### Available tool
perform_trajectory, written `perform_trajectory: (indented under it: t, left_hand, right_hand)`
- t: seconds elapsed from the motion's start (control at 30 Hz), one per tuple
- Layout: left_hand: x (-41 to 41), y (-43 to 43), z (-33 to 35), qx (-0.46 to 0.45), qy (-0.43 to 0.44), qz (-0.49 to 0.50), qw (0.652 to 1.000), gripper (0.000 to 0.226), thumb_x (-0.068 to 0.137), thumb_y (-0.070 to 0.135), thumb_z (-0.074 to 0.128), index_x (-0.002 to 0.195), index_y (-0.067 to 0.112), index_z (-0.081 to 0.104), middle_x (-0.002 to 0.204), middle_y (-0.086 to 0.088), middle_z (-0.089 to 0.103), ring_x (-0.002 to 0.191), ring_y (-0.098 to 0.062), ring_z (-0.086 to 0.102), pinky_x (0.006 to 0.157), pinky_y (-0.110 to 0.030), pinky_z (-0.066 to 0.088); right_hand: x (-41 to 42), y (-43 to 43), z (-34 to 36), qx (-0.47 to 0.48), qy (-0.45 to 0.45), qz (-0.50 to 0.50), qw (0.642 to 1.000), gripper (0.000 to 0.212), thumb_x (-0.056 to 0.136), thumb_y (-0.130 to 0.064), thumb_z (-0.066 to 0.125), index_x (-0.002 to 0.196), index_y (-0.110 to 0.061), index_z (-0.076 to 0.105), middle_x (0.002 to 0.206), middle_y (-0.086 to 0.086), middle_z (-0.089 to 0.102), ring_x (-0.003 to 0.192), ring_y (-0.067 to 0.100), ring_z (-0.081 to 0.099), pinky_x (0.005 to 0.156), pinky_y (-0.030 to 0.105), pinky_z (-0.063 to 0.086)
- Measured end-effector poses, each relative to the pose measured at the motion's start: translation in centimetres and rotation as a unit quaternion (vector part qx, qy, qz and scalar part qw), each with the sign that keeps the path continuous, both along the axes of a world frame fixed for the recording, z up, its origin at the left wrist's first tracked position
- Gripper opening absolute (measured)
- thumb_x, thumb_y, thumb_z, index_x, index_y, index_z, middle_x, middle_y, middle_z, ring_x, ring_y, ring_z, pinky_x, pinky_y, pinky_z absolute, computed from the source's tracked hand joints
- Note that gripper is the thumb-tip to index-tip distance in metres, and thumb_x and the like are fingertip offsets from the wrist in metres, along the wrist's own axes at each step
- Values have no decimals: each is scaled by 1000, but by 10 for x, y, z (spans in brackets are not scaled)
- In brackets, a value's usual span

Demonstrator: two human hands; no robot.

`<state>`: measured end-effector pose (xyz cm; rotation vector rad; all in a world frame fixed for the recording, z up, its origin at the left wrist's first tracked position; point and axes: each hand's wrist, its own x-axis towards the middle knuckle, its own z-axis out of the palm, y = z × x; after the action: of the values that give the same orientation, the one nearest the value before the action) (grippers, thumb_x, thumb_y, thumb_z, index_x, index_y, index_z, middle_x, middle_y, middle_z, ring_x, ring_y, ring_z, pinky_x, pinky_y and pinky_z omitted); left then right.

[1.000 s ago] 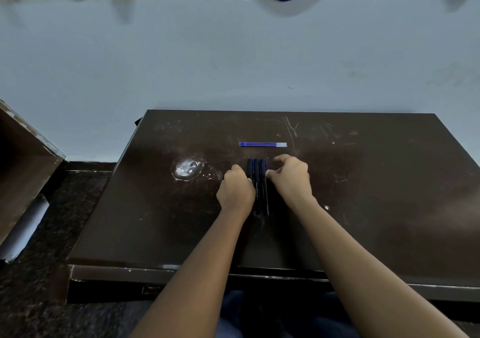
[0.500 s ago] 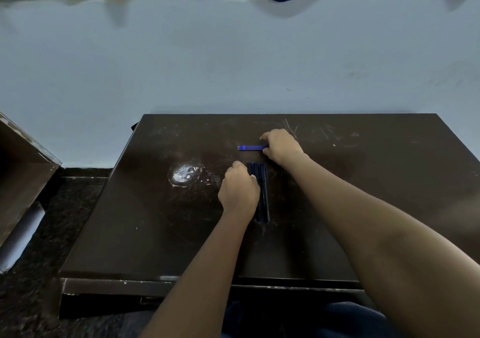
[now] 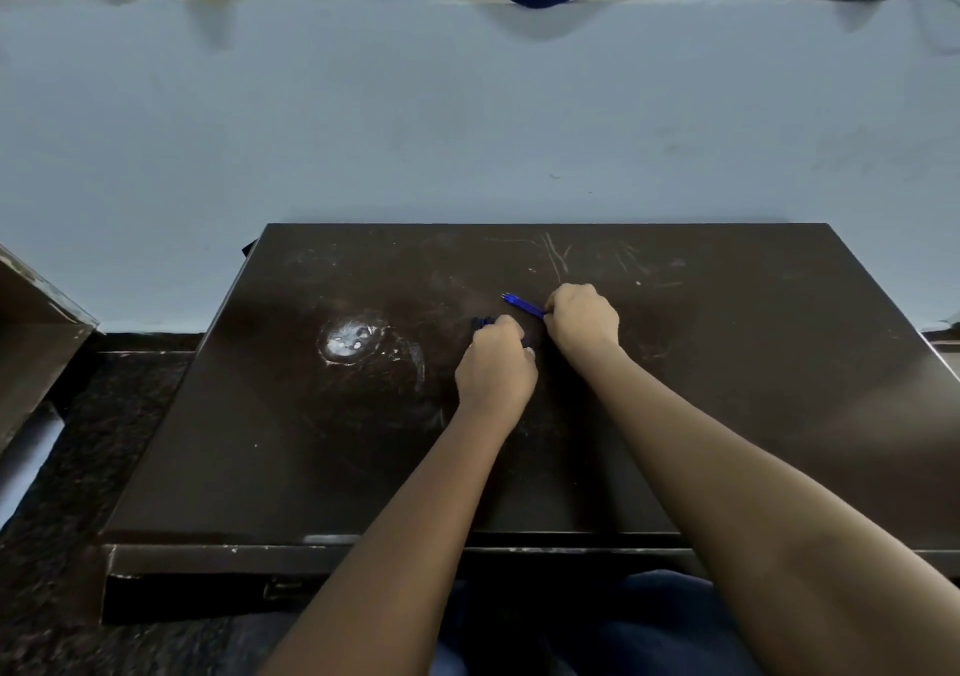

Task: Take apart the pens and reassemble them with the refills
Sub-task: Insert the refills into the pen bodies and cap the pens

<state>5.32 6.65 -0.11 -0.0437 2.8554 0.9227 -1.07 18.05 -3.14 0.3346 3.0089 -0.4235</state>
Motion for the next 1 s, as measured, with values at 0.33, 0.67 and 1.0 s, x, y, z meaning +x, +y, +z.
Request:
perform_trajectory:
  t: [0.33, 0.67, 1.0]
  left_hand:
    - [11, 16, -19, 39, -94, -120, 988, 67, 76, 20, 78, 134, 7, 47, 117, -11, 59, 102, -28, 63, 90, -45, 53]
    - [17, 32, -26, -12, -67, -188, 980, 68, 70, 27, 81, 128, 8, 51, 123, -10, 50, 103, -29, 61, 89, -46, 53]
    - [13, 37, -36, -51, -35, -203, 977, 56, 70, 30, 80, 115, 8, 56, 120, -11, 46, 104, -31, 58, 87, -46, 52]
  right_hand:
    - [60, 19, 5, -96, -11, -133, 986, 24, 85, -13, 66, 108, -6, 64, 106, 15, 67, 98, 35, 66, 79, 41, 56]
    - [75, 19, 8, -134, -28, -158, 978, 18, 83, -5, 62, 101, -4, 66, 99, 15, 66, 90, 35, 66, 68, 36, 55]
    - [76, 20, 15, -138, -32, -164, 976, 20, 88, -6, 58, 107, -4, 64, 106, 15, 63, 94, 34, 65, 66, 32, 48]
